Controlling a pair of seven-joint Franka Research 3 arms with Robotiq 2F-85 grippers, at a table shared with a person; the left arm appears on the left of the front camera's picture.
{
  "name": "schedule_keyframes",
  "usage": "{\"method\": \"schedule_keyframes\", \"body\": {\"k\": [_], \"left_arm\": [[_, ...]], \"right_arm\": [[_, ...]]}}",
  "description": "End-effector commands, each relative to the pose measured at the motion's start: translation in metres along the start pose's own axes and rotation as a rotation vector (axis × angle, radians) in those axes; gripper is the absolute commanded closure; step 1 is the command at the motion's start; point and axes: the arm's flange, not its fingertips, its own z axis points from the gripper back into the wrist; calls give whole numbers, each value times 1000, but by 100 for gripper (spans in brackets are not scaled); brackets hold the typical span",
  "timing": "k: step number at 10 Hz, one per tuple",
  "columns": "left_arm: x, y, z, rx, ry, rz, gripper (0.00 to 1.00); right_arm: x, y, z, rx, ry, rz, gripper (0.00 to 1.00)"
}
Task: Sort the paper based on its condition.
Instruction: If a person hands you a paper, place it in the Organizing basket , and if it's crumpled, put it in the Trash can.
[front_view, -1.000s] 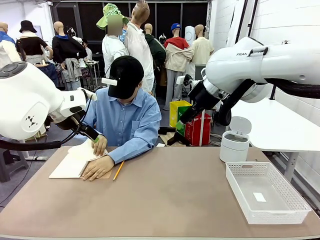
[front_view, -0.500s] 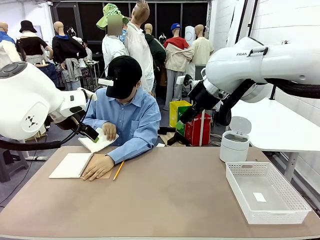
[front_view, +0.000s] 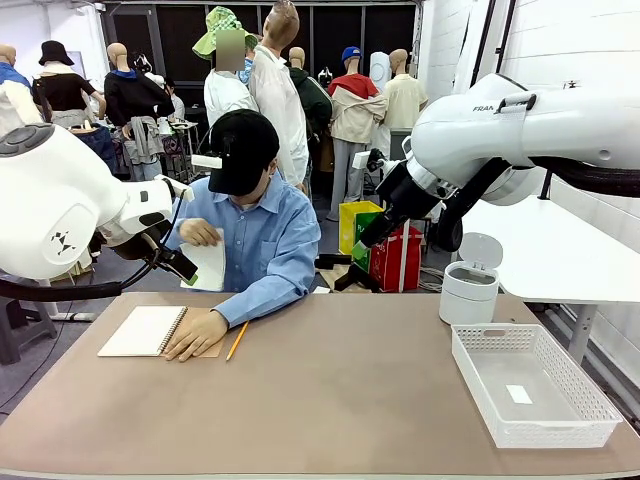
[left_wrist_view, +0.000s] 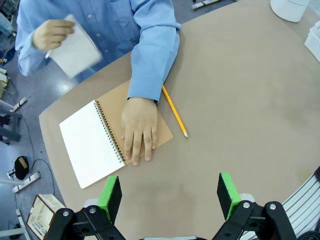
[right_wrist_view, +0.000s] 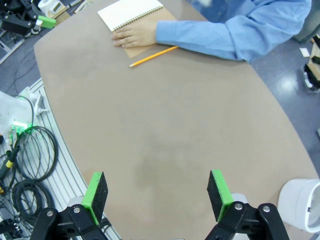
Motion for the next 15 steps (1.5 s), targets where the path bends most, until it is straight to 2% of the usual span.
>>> {"method": "schedule_keyframes", "body": {"k": [1, 15], "left_arm": [[-1, 0, 0, -2, 5, 0, 0], [-1, 0, 0, -2, 5, 0, 0]], "right_arm": [[-1, 0, -1, 3, 4, -3, 0], [-1, 0, -1, 3, 4, -3, 0]]}}
